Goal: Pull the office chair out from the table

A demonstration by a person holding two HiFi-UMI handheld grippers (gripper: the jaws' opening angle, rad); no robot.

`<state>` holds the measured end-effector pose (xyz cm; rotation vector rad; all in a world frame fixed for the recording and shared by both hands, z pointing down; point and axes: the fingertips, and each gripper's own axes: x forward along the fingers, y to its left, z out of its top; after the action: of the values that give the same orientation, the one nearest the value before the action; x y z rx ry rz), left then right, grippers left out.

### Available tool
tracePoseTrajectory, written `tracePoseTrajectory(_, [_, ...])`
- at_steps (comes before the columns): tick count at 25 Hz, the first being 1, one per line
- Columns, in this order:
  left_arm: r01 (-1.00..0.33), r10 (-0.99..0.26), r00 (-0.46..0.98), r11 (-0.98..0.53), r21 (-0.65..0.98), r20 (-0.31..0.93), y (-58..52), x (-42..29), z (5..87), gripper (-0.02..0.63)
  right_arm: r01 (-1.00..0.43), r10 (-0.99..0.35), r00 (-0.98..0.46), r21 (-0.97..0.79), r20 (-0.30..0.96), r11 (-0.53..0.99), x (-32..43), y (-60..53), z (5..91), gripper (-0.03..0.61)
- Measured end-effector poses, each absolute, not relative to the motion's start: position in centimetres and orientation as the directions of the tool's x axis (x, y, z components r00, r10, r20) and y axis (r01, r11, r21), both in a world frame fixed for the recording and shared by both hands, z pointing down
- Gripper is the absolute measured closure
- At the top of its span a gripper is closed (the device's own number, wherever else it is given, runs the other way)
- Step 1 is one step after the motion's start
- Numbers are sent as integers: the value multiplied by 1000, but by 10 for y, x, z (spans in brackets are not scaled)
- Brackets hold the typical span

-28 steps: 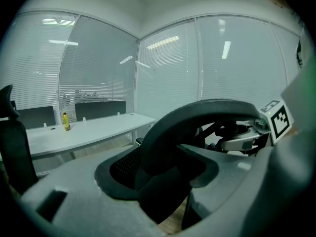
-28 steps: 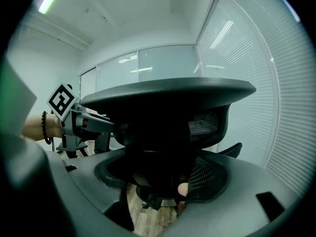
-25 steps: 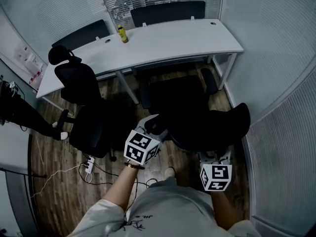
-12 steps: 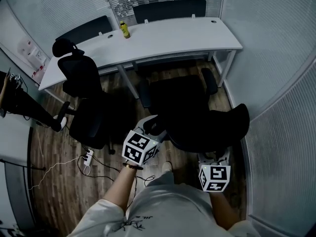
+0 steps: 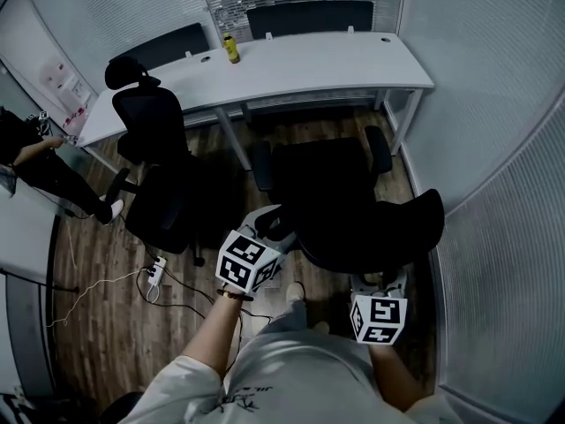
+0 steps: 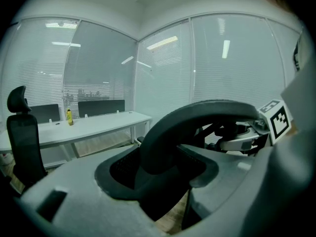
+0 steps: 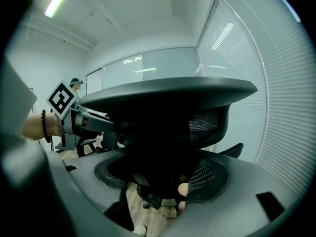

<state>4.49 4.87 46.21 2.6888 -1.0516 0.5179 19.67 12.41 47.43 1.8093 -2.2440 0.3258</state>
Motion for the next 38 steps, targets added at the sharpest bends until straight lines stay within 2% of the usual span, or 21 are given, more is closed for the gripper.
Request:
tracePoseTrajectory(15, [-690, -622, 683, -722, 58, 384, 110, 51, 467, 376, -976, -925, -211, -21, 316, 216, 203, 185, 479, 302])
tracePoseTrajectory(38, [-741, -695, 626, -671, -7, 352, 121, 52, 461, 370, -964, -915, -259, -26, 310, 264, 206, 194, 475, 302])
